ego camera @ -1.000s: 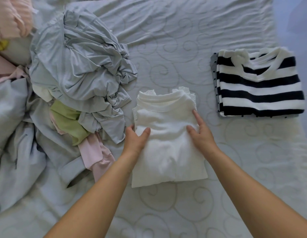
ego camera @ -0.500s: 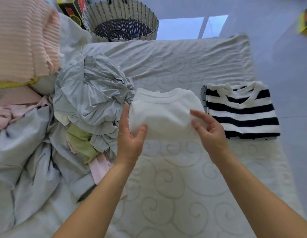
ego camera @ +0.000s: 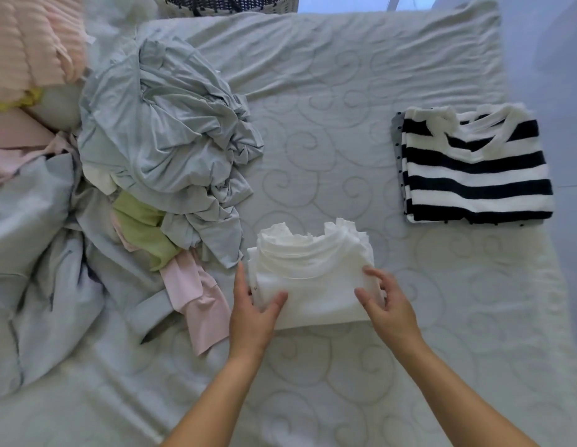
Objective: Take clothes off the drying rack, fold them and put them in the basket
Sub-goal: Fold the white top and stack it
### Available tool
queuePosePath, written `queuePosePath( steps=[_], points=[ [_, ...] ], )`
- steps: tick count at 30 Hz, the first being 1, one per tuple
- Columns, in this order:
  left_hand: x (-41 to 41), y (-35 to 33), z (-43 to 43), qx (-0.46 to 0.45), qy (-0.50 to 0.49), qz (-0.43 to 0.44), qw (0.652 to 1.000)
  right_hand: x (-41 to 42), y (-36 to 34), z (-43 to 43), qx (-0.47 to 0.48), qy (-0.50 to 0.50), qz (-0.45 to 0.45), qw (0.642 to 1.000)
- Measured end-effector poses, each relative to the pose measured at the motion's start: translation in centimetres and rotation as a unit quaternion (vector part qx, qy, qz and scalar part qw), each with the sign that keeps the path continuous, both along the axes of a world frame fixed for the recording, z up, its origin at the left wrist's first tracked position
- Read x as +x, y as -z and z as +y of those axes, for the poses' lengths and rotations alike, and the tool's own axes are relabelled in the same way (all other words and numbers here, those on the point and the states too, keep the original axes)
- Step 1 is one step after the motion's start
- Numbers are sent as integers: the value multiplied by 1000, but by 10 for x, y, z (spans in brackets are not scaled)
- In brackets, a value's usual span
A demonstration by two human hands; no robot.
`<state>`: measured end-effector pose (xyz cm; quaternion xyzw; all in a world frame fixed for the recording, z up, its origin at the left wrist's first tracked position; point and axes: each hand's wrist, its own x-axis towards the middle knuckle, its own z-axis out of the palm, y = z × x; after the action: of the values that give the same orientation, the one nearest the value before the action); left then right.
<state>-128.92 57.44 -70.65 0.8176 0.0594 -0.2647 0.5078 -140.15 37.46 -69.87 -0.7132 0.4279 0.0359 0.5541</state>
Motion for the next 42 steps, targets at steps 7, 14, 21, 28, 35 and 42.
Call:
queuePosePath(
  steps=[7, 14, 21, 28, 35, 42],
  points=[
    [44, -6, -40, 66, -1, -43, 997, 51, -3, -8, -80, 30, 60, 995],
    [45, 14, -38, 195, 12, -75, 978, 52, 19, -9, -208, 22, 197, 958],
    [30, 16, -36, 164, 9, 13, 986, 49, 24, 3, -136, -3, 233, 963],
    [14, -6, -38, 103, 67, -80, 989, 33, 6, 10, -86, -2, 61, 994],
    [2, -37, -81, -8, 110, -181, 977, 14, -25, -39, -122, 9, -59, 991],
    [9, -70, -189, -87, 128, -253, 955, 10, -52, -143, -156, 54, -129, 978]
  ],
)
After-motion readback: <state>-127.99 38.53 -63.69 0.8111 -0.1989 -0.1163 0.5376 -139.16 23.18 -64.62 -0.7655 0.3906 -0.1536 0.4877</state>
